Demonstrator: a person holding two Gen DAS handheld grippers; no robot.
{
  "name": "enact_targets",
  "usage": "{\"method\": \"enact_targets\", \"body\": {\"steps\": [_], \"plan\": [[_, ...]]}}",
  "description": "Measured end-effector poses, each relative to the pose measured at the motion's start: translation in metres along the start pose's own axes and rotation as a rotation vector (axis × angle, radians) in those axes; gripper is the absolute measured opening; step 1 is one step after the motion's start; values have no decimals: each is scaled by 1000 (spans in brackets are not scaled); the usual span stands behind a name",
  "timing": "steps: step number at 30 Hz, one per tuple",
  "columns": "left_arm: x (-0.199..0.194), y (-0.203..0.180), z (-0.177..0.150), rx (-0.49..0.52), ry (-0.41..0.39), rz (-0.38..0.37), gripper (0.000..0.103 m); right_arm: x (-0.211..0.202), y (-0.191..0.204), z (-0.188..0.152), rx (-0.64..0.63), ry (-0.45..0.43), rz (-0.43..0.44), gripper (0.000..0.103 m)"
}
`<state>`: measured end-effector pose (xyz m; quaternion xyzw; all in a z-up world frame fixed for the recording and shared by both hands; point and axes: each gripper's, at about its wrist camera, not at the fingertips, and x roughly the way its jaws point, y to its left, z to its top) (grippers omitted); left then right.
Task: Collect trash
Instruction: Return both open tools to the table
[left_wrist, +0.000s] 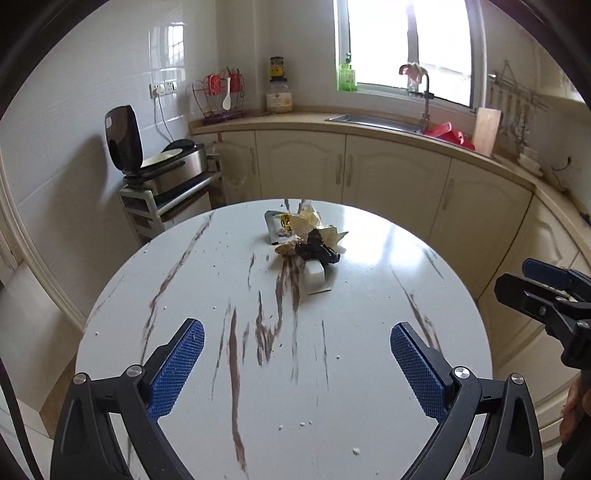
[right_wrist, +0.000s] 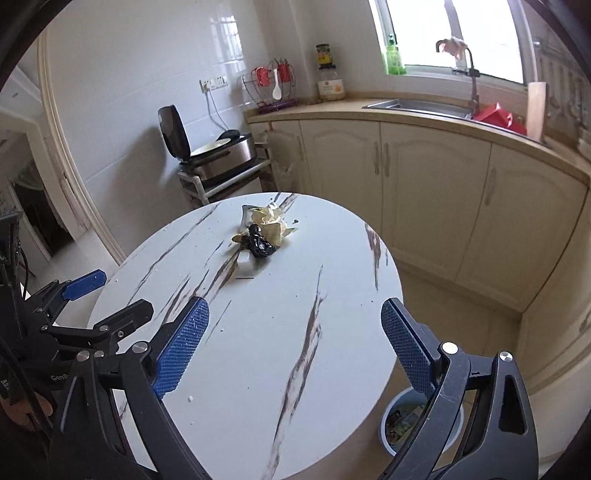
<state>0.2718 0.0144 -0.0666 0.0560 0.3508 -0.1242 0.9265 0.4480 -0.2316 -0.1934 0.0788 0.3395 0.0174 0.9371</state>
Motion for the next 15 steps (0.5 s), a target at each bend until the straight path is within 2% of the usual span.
{"method": "enact_targets", "body": {"steps": [4, 7, 9, 11, 13, 15], "plan": [[54, -13, 23, 0, 79, -9, 97, 39, -12, 12, -11, 49, -20, 94], [90, -22, 43, 22, 128, -8, 91, 67, -20, 23, -36, 81, -42, 94], [112, -28, 52, 26, 163, -11, 77, 84, -27, 30, -45, 99, -53, 94], [140, -24, 75, 26, 186, -12, 75, 98, -32, 34, -46, 112, -53, 94], [160, -23, 82, 30, 206, -24, 71, 109, -36, 38, -49, 119, -54, 94], [182, -20, 86, 15, 237, -37, 59, 117, -39, 40, -41, 124, -49, 94]]}}
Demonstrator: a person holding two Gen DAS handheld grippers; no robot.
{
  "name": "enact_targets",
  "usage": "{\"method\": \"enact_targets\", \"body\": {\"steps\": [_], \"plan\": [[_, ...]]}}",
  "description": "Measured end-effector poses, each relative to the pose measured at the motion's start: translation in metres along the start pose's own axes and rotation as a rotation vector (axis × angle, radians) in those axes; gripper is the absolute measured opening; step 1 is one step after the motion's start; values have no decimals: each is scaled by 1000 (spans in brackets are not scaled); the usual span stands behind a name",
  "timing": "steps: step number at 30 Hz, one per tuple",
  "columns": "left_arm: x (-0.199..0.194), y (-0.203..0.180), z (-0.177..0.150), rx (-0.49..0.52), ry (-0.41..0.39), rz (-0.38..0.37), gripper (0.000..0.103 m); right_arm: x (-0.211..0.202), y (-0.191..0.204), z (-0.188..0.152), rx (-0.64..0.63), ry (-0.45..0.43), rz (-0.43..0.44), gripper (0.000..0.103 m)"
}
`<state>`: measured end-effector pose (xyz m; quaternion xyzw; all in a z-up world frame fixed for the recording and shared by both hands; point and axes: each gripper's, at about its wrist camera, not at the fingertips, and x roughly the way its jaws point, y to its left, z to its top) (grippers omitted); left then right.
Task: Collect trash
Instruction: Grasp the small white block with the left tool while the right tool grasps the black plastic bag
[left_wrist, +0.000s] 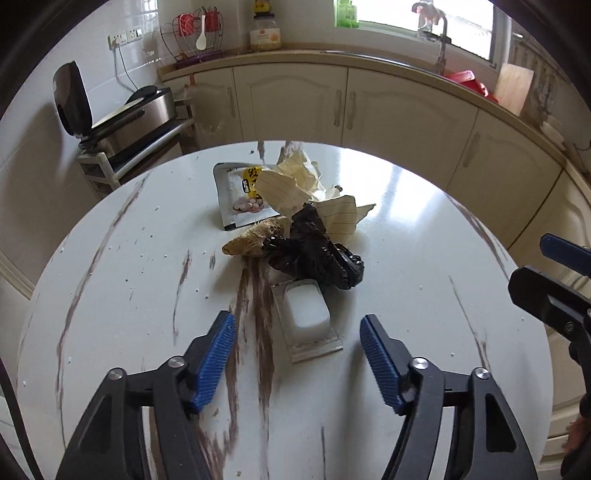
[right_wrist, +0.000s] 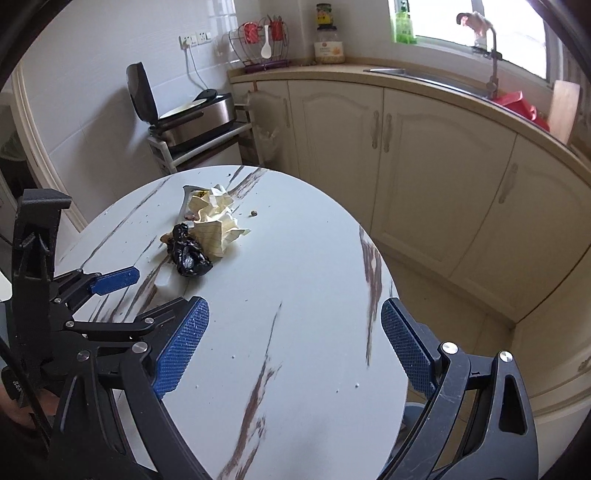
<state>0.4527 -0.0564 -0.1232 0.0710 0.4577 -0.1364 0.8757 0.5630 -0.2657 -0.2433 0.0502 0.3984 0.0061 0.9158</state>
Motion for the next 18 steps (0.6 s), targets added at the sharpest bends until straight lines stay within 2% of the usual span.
{"method": "enact_targets", "body": {"steps": [2, 3, 4, 5, 8, 14, 18], "plan": [[4, 5, 7, -15, -13, -17, 53, 5, 1, 3, 2, 7, 16, 94], [6, 7, 9, -8, -15, -16, 41, 8, 3, 6, -3, 10, 18, 94], [8, 10, 10, -4, -15, -32, 35, 11, 5, 9, -13, 12, 16, 94], [8, 12, 8, 6, -16, -42, 23, 15, 8, 11, -23, 13, 13, 94], [12, 23, 4, 2, -9, -61, 23, 23, 20, 17, -37, 26, 32, 94], [-10, 61, -26, -16, -13, -29, 23, 39, 68, 23, -130, 51, 80, 93], [-31, 88, -44, -42, -13, -15, 23, 61, 104, 20, -210, 97, 87, 82]]}}
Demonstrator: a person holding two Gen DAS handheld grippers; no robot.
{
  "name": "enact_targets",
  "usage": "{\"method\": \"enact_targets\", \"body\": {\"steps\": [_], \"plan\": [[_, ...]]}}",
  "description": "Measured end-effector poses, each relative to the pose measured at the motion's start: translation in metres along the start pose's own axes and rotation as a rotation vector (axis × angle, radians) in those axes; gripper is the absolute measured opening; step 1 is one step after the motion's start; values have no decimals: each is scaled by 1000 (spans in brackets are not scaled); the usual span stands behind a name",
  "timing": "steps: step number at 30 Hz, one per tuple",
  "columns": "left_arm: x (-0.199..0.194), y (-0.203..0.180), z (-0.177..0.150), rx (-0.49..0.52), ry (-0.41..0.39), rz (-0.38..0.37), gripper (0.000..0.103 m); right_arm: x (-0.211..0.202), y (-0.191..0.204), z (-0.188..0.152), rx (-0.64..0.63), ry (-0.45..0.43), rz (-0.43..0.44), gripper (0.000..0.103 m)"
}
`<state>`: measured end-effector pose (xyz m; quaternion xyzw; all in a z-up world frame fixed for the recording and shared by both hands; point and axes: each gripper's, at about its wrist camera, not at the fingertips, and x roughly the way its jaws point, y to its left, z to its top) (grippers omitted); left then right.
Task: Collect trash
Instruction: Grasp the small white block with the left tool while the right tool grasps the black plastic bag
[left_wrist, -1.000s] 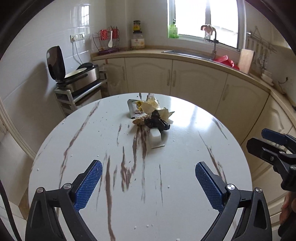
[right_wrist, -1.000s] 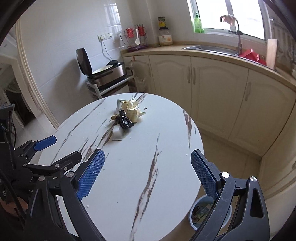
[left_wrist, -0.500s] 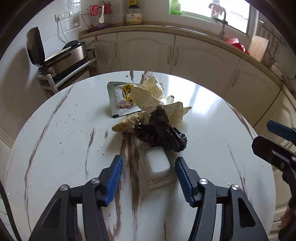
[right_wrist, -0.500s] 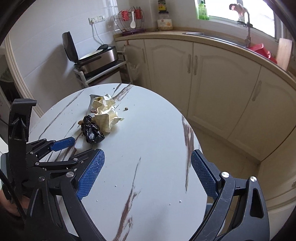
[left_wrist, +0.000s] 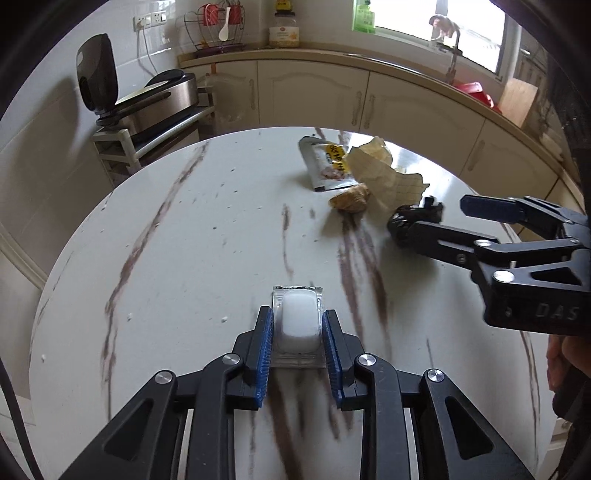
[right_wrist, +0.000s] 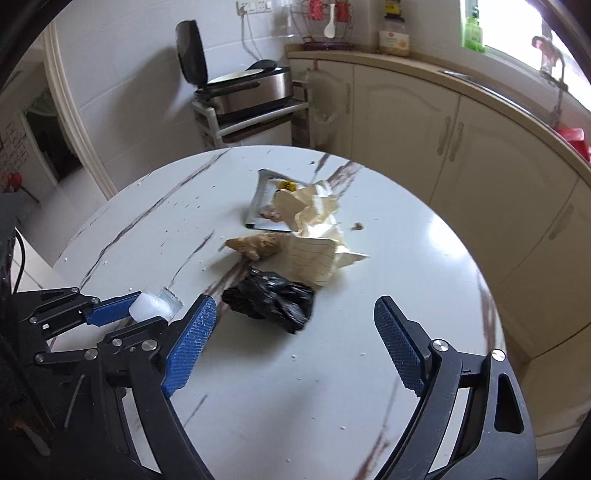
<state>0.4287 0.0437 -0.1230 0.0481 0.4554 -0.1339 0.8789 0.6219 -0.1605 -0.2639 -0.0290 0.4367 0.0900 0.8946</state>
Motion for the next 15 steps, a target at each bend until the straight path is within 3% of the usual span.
{"method": "enact_targets", "body": {"steps": [3, 4, 5, 11, 15], "plan": [[-13, 13, -11, -4, -1, 5, 23, 13, 15, 1, -39, 26, -23, 68], [-17, 14, -13, -5, -2, 7, 23, 16, 16, 1, -41, 39, -31, 52], [-21, 17, -16, -7, -6, 5, 23, 18, 17, 0, -39, 50, -43, 45], [-40, 11, -24, -2, -23, -20, 23, 1, 10, -13, -23, 32, -24, 40], [-61, -7, -28, 14, -48, -39, 17, -32, -3, -24, 38, -22, 34, 39]]}}
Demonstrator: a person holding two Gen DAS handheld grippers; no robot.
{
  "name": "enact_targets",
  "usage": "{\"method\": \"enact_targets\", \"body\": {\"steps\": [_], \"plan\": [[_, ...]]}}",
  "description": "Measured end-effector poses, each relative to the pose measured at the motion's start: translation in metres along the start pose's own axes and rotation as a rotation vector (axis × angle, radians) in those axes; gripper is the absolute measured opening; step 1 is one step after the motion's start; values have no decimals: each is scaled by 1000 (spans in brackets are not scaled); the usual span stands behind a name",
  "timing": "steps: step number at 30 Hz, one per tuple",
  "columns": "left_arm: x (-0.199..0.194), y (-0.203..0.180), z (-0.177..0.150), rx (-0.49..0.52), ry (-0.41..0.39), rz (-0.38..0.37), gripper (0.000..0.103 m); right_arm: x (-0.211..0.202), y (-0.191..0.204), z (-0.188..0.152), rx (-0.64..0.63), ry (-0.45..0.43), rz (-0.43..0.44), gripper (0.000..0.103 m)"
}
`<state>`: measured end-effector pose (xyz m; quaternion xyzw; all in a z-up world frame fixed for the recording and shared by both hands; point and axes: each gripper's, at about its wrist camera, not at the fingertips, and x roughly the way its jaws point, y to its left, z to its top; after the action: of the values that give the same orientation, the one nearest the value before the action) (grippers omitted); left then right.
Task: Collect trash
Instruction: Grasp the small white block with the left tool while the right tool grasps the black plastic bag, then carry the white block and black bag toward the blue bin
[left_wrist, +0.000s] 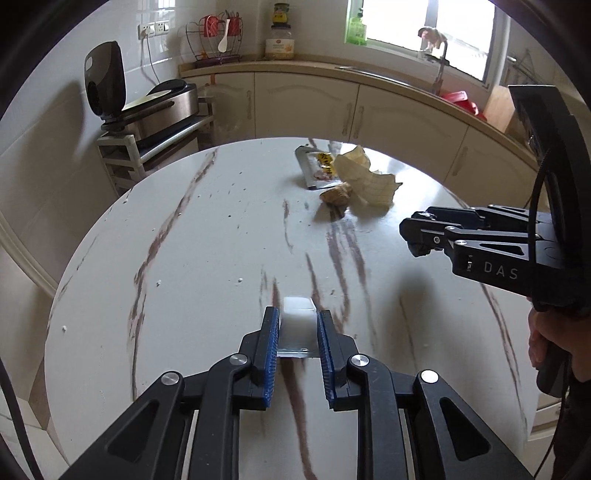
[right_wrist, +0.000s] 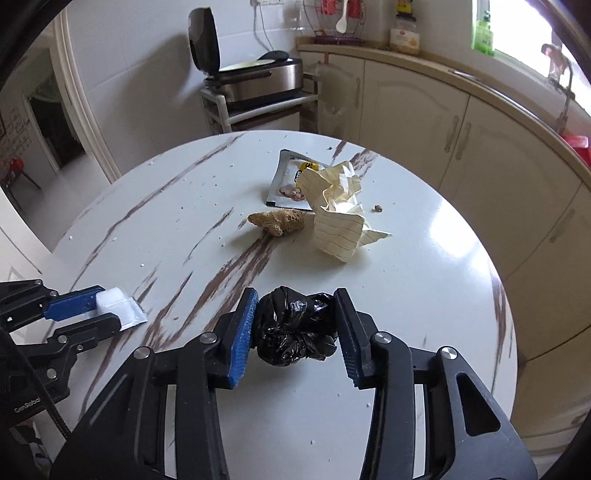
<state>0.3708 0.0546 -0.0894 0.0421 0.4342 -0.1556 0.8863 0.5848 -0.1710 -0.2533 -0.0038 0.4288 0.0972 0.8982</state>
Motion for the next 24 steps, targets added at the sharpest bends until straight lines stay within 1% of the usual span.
{"method": "enact_targets", "body": {"steps": [4, 8, 13, 15, 20, 21, 22, 24], "plan": [[-22, -33, -3, 40, -31, -21, 16, -46, -12, -13, 35, -71, 33, 39], [-38, -60, -12, 56, -42, -59, 16, -87, -23, -31, 57, -118, 58, 39], [-58, -96, -22, 80, -51, -84, 15, -127, -39, -58, 78, -171, 74, 39], [-66, -119, -23, 101, -61, -89, 15, -139, -49, -68, 93, -185, 78, 39], [-80, -174, -21, 172, -77, -131, 14, -170, -84, -94, 151, -232, 67, 40], [-79, -185, -21, 190, -76, -143, 6, -176, -94, -101, 170, -241, 61, 40], [-78, -199, -20, 207, -71, -160, 3, -181, -104, -106, 185, -250, 50, 40], [-72, -227, -19, 247, -63, -188, 4, -193, -126, -123, 221, -260, 9, 40]]}}
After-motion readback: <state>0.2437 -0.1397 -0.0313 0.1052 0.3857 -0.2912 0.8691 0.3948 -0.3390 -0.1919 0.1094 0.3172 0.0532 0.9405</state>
